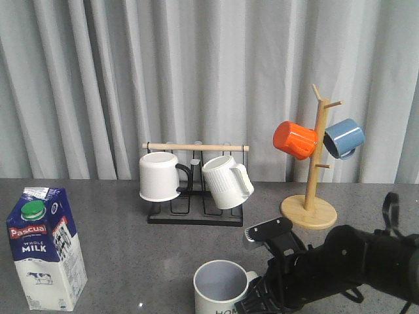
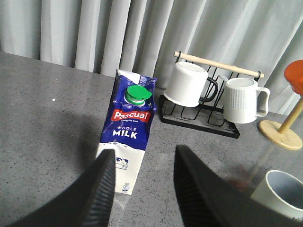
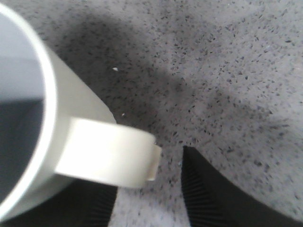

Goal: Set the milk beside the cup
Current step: 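Slide the white mug toward the milk carton with the right gripper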

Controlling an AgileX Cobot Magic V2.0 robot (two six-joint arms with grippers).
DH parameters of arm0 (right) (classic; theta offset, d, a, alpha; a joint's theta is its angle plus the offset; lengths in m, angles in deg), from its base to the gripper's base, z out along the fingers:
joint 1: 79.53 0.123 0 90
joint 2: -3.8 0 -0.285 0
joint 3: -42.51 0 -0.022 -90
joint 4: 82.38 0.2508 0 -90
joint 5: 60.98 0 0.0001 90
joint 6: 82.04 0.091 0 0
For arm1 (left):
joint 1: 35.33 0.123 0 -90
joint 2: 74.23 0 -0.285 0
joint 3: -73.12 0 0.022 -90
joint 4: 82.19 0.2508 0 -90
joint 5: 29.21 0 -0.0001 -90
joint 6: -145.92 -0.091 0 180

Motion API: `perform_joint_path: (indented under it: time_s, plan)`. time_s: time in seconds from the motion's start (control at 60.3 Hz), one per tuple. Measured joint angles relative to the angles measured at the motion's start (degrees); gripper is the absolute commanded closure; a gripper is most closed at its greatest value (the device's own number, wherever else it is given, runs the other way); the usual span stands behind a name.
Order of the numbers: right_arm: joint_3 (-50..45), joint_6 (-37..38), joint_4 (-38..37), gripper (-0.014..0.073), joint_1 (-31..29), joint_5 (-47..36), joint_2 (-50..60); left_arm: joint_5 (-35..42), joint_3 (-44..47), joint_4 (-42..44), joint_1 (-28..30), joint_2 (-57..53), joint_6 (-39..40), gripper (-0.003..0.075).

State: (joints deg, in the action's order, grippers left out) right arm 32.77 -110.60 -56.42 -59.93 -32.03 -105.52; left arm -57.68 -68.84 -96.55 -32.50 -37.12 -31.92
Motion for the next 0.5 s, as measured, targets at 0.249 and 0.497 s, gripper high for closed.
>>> perform_joint_path:
  time_s: [0.249,0.497]
  plan:
    - [0.0,6.7,-8.6,0.0218,0.0,8.5,7.3,-0.2,0.0,0.0,0.0,0.0,0.0,0.0423]
    - [0.0,10.5,-11.4,0.0242,0.0,19.6,18.4,-0.3,0.0,0.0,0.0,0.0,0.0,0.0423]
